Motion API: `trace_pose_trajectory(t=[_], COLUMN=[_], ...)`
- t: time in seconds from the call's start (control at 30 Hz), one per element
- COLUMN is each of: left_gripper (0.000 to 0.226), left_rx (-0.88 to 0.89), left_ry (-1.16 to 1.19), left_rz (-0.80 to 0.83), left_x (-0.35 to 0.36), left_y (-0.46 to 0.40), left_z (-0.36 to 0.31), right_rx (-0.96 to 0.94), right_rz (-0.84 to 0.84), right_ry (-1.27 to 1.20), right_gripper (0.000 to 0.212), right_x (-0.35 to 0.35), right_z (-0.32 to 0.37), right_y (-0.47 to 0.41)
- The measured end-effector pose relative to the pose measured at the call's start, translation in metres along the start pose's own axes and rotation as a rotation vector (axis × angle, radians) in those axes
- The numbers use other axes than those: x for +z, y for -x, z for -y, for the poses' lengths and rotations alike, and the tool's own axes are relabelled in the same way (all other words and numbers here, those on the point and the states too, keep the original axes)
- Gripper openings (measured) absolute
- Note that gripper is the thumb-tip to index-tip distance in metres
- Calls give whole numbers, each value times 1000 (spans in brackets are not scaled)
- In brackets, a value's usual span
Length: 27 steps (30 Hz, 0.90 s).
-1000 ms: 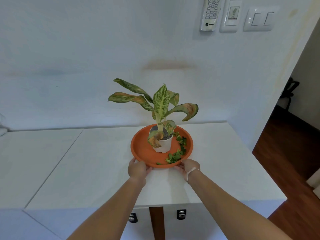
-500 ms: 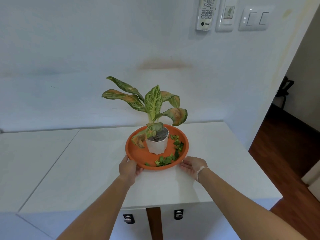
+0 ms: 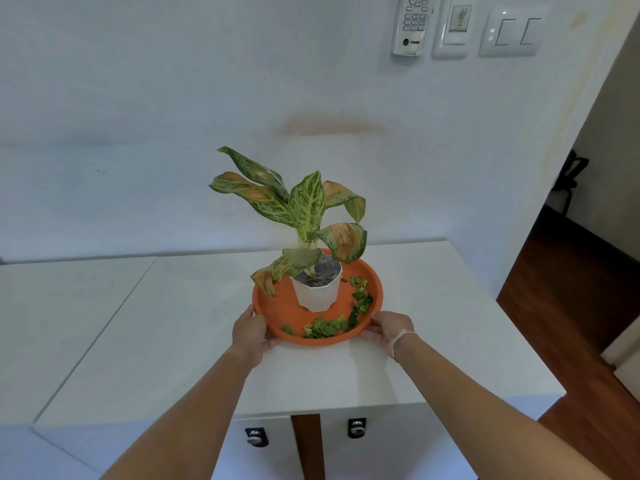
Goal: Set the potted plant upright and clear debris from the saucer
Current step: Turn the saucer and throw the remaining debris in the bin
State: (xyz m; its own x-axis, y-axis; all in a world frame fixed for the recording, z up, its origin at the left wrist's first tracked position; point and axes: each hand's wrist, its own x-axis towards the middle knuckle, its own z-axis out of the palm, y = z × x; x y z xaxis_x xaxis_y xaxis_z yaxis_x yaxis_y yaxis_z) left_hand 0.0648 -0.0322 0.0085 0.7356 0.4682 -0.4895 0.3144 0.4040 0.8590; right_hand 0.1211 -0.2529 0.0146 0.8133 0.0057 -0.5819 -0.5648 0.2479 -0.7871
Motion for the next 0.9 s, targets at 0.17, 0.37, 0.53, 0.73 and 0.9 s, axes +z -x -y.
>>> trace_pose_trajectory(t=[0.17, 0.37, 0.53, 0.73, 0.9], left_gripper=[54, 54, 62, 63, 58], left_rx=[2, 14, -5, -28, -27], left_ry=[22, 42, 22, 1, -68], left_rz=[-13, -1, -4, -6, -2], left_x=[11, 22, 28, 26, 26], left_y=[-3, 1, 3, 2, 3], left_z=[5, 11, 11, 9, 6], right_rx=[-2, 14, 11, 32, -8], right_rz=[-48, -80, -83, -10, -30], right_ry=[-61, -147, -189, -171, -49], right_gripper=[11, 23, 25, 13, 14], right_x=[-2, 0, 0, -6, -12], right_z=[-4, -13, -17, -20, -20], right_y=[-3, -4, -2, -2, -8])
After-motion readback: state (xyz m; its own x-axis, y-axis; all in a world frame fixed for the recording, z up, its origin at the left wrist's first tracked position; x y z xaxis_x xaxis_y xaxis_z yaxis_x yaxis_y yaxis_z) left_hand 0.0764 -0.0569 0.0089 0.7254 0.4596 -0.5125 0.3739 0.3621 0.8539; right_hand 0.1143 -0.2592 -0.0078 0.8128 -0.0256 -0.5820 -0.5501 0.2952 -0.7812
